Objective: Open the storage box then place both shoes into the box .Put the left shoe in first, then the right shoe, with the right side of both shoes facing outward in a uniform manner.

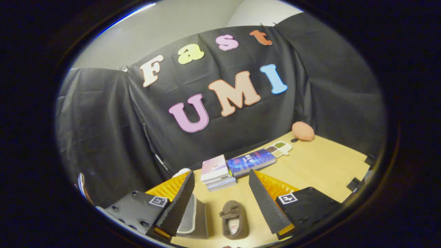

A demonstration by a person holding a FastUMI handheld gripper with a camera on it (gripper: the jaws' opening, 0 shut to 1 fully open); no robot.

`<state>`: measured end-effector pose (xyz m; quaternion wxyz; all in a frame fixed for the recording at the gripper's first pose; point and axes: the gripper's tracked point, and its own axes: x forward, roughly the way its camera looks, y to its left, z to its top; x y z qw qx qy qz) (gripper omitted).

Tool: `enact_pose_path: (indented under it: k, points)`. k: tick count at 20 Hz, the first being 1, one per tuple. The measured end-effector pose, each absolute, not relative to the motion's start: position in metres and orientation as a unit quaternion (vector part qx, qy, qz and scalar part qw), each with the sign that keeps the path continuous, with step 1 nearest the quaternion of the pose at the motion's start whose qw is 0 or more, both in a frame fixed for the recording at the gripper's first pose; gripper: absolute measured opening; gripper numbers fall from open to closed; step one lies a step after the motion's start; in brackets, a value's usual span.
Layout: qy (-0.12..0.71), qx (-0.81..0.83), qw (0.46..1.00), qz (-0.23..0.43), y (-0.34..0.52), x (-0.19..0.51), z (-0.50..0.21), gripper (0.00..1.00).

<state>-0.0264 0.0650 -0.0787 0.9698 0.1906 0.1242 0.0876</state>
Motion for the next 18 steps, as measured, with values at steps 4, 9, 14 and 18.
enact_pose_path:
  k: [4,9,14,18]
  points:
    - [0.177,0.269,0.941,0.108,0.097,-0.031,-0.115,1.0]
    - [0.259,0.367,0.885,0.118,0.133,-0.041,-0.166,1.0]
    - [0.314,0.394,0.855,0.123,0.168,-0.053,-0.205,1.0]
    - [0.353,0.398,0.837,0.131,0.195,-0.066,-0.237,1.0]
